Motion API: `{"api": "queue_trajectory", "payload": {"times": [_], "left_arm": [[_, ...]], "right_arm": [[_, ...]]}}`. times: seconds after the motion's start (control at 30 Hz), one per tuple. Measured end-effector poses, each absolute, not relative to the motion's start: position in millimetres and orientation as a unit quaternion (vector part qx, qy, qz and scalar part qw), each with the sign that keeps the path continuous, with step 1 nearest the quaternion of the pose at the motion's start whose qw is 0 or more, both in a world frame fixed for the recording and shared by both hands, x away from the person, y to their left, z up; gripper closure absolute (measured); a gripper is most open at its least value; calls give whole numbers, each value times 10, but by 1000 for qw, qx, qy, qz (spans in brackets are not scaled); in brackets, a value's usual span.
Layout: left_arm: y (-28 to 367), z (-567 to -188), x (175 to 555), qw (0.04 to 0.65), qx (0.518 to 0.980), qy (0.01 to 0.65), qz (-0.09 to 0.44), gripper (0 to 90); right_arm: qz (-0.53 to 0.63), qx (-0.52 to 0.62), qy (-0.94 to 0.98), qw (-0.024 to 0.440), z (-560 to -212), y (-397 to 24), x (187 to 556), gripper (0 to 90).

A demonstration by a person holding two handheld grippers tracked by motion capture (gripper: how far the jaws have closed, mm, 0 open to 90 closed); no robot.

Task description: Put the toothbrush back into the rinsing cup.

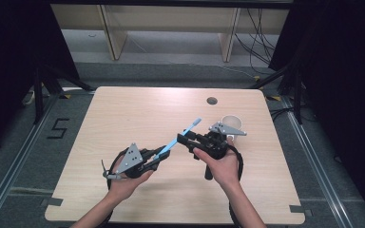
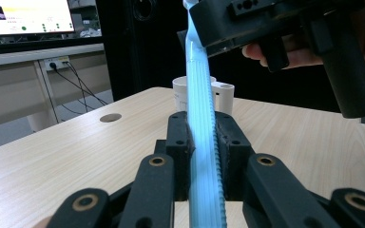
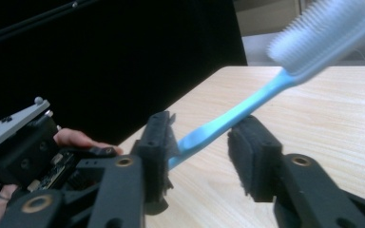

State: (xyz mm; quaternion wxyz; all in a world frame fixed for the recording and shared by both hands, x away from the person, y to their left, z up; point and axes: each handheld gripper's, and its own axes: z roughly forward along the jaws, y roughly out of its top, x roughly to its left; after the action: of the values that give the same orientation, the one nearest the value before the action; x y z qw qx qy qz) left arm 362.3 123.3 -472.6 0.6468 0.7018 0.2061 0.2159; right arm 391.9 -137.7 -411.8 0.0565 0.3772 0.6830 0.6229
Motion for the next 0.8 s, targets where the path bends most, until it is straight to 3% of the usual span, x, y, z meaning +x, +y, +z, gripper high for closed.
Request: {"api": "queue_trajectory", "payload": {"times": [0.6,0.8], "left_arm": [[1169,-4794,3683,626,719,213,214,766],[1149,-4790,3693,623,724,213,206,651]], "right_arm": [[657,369,657,-6,-4090,-1270,3911,837],[656,361,663,8,-4058,-1243,3901,841]]}}
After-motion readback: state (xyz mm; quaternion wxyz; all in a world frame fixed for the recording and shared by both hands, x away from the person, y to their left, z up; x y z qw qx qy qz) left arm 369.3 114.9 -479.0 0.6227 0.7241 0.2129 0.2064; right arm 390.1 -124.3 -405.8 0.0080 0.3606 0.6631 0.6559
